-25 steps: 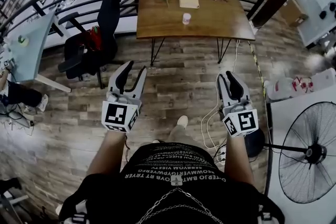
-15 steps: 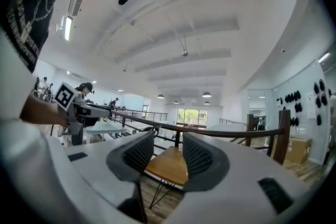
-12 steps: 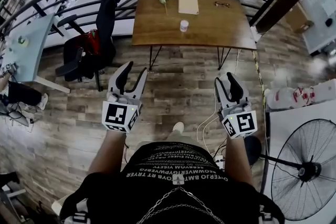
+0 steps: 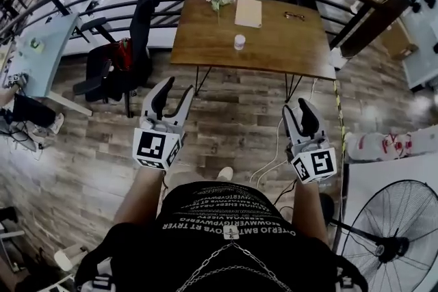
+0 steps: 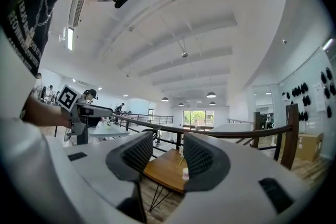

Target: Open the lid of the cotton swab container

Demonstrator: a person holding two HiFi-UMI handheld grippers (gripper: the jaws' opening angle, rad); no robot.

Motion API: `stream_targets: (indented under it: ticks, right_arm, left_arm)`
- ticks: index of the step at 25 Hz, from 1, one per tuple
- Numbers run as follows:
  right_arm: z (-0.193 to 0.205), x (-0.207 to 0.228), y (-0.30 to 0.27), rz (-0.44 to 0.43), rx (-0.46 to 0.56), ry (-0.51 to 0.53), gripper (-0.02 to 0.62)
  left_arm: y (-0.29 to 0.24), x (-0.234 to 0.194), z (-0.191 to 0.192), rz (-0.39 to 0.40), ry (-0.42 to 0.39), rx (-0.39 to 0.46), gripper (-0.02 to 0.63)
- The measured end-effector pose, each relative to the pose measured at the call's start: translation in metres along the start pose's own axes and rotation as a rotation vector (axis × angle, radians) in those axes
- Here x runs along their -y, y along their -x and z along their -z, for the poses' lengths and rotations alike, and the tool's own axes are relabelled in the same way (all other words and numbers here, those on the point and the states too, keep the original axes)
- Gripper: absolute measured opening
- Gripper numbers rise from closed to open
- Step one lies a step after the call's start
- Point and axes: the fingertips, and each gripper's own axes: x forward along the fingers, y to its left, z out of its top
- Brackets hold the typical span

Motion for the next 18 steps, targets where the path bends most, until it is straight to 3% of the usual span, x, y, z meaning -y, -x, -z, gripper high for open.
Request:
stream_targets:
  ticks: [6, 13, 18]
  right_arm:
    - [0.003, 0.012, -0.001, -0.005, 0.019, -0.032, 0.165]
    - [0.016, 0.004, -0.02, -0.057, 0.001, -0.084, 0.166]
    - [0.018, -0.004, -0.044, -0.092, -0.016, -0.062, 0.166]
  left_arm:
    - [0.004, -0.001, -0.006, -0.019, -0.02, -0.021, 0.195]
    - [0.005, -0.01, 0.008, -0.018, 0.029, -0.044, 0.198]
    - [-0.004, -0.022, 0.019, -0.021, 0.048, -0.069, 0.198]
